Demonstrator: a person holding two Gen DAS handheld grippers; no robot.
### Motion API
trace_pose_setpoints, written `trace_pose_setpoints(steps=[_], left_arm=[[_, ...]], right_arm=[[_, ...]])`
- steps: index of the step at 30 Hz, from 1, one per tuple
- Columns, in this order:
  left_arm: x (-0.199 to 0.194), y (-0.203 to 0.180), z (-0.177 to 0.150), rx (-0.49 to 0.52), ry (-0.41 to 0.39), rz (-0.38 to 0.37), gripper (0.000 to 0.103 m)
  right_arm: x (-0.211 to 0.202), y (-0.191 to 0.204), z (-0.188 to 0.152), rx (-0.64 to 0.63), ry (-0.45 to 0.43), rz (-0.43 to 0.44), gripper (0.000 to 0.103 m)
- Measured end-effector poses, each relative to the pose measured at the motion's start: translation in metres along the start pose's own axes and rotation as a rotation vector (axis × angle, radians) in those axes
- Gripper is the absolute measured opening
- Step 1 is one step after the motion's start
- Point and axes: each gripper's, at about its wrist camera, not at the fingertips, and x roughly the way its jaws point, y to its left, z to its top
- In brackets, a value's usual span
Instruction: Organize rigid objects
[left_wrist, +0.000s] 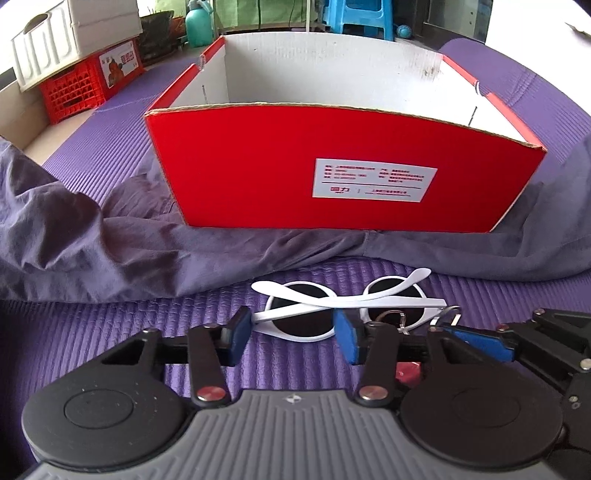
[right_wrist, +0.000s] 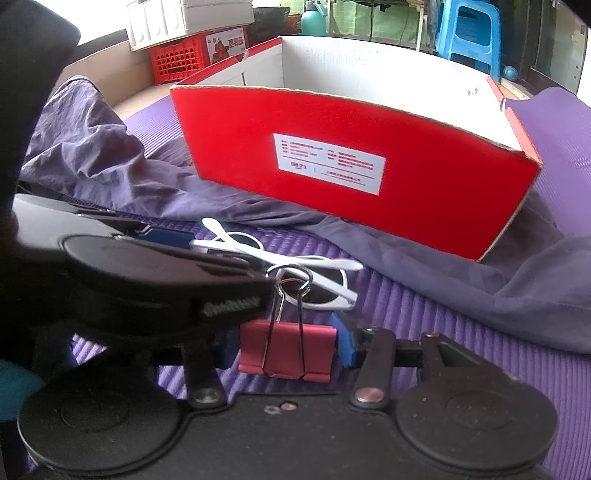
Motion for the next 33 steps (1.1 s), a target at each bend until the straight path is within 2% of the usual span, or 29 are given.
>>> trace_pose_setpoints(steps=[8, 18, 20, 26, 30, 33], left_arm=[[-0.007, 0.005, -0.003, -0.016, 0.009, -0.001, 0.029], [-0.025, 0.011, -0.007, -0.052, -0.003, -0.03, 0.015], [-0.031, 0.011, -0.007, -0.05, -0.013, -0.021, 0.007], [-0.051, 0.016, -0.006, -0.074, -0.038, -0.047, 0.007], [-0.055, 0.015, -0.005, -0.061, -0.022, -0.058, 0.007], [-0.054, 0.017, -0.003, -0.063, -0.001, -0.1, 0.007]], right_arm=[[-0.014, -0.009, -0.004, 0.041, -0.007, 0.008, 0.049], [-0.042, -0.028, -0.016, 0.104, -0.023, 0.011, 0.049], [-0.047, -0.032, -0.019, 0.116, -0.023, 0.007, 0.049], [-0.064, -0.039, -0.026, 0.138, -0.031, 0.009, 0.049], [-0.075, -0.041, -0.032, 0.135, -0.038, 0.008, 0.05], [-0.081, -0.045, -0.04, 0.139, -0.033, 0.009, 0.05]])
